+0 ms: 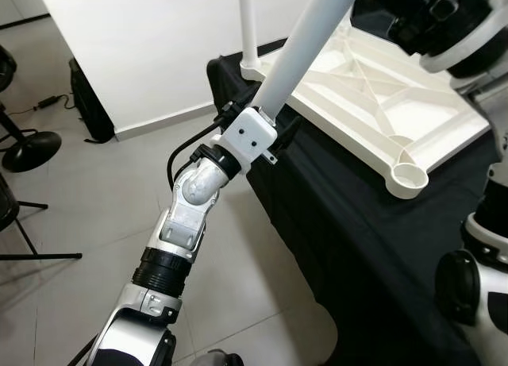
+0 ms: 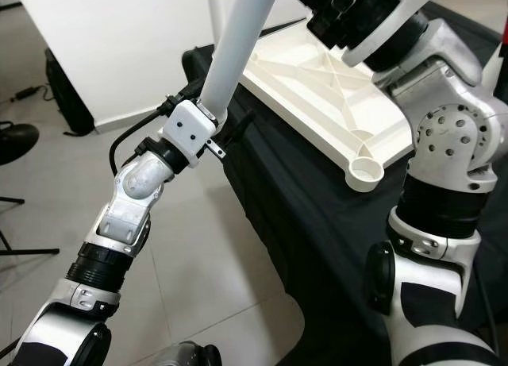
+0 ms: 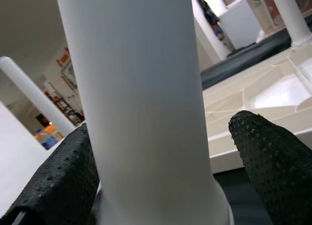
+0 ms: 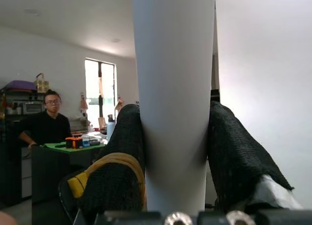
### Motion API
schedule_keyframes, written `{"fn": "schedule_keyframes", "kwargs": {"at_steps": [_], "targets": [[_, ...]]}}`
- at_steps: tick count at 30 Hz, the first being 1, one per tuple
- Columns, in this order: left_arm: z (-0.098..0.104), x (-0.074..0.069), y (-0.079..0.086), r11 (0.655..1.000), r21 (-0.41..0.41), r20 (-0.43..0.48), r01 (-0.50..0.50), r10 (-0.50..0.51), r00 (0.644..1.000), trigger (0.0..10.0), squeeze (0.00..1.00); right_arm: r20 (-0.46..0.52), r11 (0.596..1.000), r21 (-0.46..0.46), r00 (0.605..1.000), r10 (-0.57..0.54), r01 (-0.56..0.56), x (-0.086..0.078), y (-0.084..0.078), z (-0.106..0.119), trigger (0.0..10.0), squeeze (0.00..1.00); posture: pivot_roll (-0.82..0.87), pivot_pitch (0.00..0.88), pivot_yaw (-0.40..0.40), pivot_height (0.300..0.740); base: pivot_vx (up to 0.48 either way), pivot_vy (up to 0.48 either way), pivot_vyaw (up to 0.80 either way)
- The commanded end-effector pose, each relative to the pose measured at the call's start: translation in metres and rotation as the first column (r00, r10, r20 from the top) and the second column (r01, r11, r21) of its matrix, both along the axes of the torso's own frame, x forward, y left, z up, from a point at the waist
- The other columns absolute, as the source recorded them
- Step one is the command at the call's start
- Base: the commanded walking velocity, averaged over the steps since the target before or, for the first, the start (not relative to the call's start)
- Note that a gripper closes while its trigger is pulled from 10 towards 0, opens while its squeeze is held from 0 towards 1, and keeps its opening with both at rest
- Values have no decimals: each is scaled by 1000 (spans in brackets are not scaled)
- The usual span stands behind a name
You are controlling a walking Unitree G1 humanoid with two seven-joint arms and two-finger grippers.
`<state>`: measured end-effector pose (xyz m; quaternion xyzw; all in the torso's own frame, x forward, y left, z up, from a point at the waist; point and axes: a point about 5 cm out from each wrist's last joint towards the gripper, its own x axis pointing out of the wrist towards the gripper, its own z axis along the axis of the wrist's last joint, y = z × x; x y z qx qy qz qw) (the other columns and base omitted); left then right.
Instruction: Building children table
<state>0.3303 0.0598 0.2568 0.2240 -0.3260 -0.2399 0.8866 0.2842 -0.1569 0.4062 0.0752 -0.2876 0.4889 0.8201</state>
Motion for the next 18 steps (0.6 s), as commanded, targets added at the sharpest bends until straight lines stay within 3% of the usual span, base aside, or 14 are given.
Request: {"fn": "schedule_keyframes", "kwargs": {"at_steps": [1, 4, 7, 12, 16, 18], "targets": [[0, -3, -1, 1000, -3, -4, -10, 10, 1000, 10000, 0, 13, 1000, -15, 1000, 23, -22, -4, 7, -1, 0, 0, -61, 58, 23, 740, 0, 0, 0], [2, -5, -4, 999, -32, -27, -11, 10, 1000, 10000, 0, 10, 998, -57, 1000, -16, 17, 0, 11, -8, 0, 0, -60, 59, 19, 740, 0, 0, 0], [7, -12, -16, 990, -133, -107, 53, -67, 992, 10000, 0, 9, 963, -132, 972, -235, 234, 20, 10, -22, 0, 0, -61, 65, 19, 740, 0, 0, 0], [8, -17, -25, 975, -203, -189, 87, -126, 974, 10000, 0, 1, 922, -113, 928, -372, 370, 34, 2, -30, 0, 0, -60, 69, 16, 740, 0, 0, 0], [8, -18, -27, 973, -213, -201, 90, -134, 970, 10000, 0, -10, 918, -86, 921, -388, 386, 36, 1, -30, 0, 0, -60, 68, 18, 740, 0, 0, 0], [6, -18, -25, 978, -201, -227, 58, -104, 968, 10000, 0, -7, 939, -46, 940, -341, 340, 32, 4, -29, 0, 0, -61, 70, 20, 740, 0, 0, 0]]}}
